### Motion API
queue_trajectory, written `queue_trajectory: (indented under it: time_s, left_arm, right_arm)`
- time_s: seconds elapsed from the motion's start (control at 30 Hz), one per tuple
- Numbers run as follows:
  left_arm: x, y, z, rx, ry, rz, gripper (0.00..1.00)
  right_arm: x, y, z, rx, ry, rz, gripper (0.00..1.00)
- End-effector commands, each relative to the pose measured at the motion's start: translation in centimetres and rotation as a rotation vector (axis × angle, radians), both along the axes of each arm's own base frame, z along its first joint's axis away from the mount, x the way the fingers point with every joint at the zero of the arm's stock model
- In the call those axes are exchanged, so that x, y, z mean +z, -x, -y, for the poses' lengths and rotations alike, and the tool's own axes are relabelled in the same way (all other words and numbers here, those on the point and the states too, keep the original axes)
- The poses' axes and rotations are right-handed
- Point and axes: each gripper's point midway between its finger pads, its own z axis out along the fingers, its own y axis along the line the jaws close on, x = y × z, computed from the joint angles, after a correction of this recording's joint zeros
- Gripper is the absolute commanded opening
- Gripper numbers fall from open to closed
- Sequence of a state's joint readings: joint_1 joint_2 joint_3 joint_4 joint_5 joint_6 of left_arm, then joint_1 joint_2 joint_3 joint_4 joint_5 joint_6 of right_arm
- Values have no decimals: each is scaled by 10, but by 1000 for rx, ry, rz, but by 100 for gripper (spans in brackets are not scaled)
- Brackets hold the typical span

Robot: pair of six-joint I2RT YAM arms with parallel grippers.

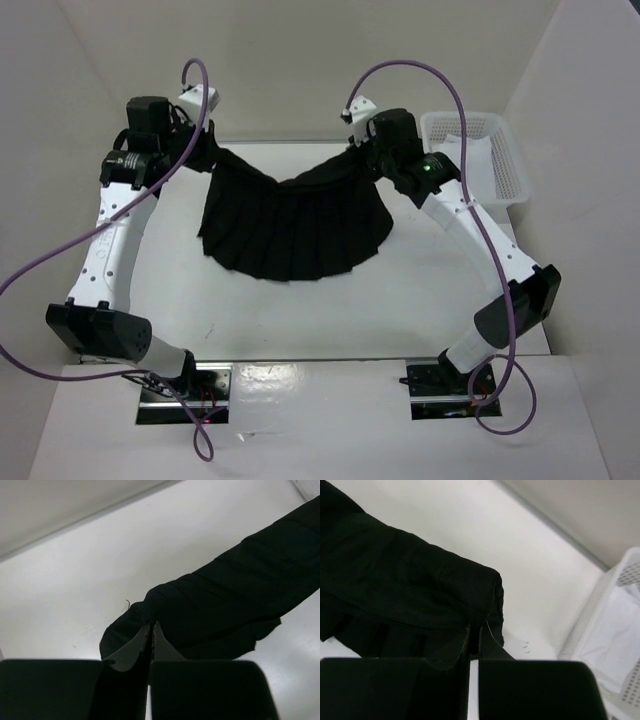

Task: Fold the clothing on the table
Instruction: Flatten the skirt out

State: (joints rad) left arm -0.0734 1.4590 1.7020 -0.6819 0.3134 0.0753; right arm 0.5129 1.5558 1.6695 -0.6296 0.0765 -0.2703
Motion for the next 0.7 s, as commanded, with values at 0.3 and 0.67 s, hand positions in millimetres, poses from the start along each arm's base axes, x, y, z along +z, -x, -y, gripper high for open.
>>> queue_trajectory:
  time_s: [0.3, 0.67]
  left_arm:
    - [147, 41, -6, 17, 45, 486, 0]
    - [-75, 79, -25, 17, -137, -62, 0]
  right_arm:
    - [148, -14, 54, -222, -163, 429, 0]
    - [-33, 64, 22, 6, 105, 15, 0]
